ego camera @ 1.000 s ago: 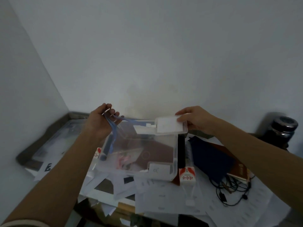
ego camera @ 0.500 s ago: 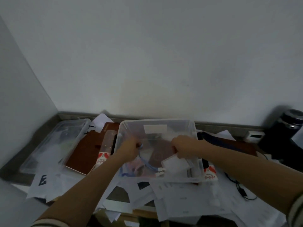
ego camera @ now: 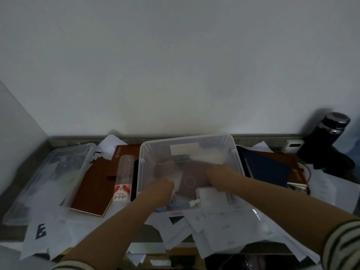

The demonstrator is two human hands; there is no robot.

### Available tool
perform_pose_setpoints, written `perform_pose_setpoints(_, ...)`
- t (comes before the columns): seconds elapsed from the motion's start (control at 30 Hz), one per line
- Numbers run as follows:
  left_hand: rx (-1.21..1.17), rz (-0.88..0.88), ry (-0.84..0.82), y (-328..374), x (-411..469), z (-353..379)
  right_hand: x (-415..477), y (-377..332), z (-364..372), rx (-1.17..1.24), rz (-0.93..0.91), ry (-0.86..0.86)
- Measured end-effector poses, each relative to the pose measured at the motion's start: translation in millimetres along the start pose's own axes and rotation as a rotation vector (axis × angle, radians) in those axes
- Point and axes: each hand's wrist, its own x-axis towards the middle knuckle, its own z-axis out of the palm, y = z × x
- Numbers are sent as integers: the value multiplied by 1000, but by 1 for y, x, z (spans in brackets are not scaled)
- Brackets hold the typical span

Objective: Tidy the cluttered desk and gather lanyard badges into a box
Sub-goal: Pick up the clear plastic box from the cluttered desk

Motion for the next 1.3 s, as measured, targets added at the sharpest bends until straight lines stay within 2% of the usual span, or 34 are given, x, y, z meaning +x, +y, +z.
perform_pose_setpoints(0.1,19,51,-119,3,-7,-21,-1,3,-8,49,27,14)
perform_pose_setpoints(0.13,-19,57,-88,3,-12,-30,-2,5,-14,71,32,56)
perform_pose_setpoints(0.33,-283,64,541,-29,-74,-68,-4,13,-79,288,-31,316)
perform_pose_setpoints(0.47,-481,-150,700,-69,-113,-56,3,-11,-125,434,-124,463)
perform_pose_setpoints(0.67,-580,-592,637,-140,-165,2,31,-94,-164,594,-337,552)
perform_pose_setpoints(0.83,-751,-829,589,-200,-194,45,76,-167,-183,839,-404,476)
perform_pose_setpoints(1.0,-889,-1024,575,-257,-203,80,142,-244,-192,1147,-312,171)
perform_pose_setpoints(1.1,-1211,-1107,557,-279,-197,96,177,-279,-189,1250,-195,13)
perform_pose_setpoints(1.2,-1620,-1081,543,-293,-188,108,203,-304,-182,1506,-25,-41)
perform_pose_setpoints(1.3,-1872,-1088,580,-302,-181,114,218,-320,-178,1755,94,-95)
